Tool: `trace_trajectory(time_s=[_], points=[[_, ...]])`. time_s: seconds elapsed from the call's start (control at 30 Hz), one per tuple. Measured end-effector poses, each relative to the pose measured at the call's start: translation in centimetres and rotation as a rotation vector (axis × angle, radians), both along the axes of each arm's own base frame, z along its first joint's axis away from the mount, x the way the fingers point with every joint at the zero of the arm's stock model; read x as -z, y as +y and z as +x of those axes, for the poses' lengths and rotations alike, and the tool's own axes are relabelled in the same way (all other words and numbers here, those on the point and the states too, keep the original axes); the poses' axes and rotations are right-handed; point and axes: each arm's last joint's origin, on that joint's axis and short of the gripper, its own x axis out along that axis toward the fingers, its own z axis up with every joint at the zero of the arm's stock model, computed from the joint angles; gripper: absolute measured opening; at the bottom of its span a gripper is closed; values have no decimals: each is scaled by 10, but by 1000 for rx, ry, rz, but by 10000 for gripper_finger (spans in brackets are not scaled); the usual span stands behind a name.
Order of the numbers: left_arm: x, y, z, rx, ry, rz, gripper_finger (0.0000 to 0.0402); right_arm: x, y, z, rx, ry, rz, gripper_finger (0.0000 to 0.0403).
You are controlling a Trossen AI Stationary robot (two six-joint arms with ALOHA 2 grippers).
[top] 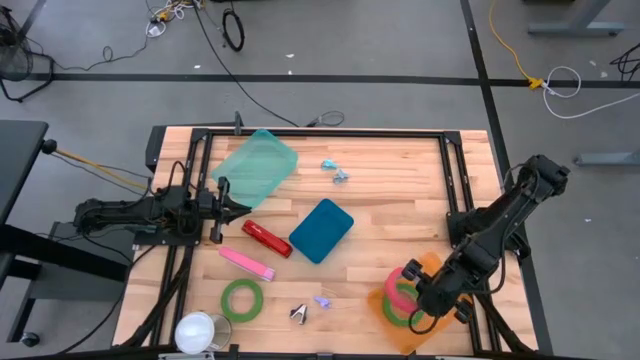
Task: Pick and place Stapler, Stapler remover, tape
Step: Put the pink tape into the orange bin
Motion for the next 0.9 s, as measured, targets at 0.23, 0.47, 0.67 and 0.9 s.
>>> trace_trajectory(time_s=[0.23, 0.47, 0.67, 0.9], points=[[0, 0, 0, 0, 0, 0, 30, 14, 3, -12, -12, 45, -29, 85], [0, 0, 0, 0, 0, 0, 30, 19, 12, -22, -83, 31, -27, 85], [0, 0, 0, 0, 0, 0, 30, 22, 17, -24, -47, 24, 15, 85], [0, 0, 0, 0, 0, 0, 30, 30, 23, -23, -30, 37, 19, 85]])
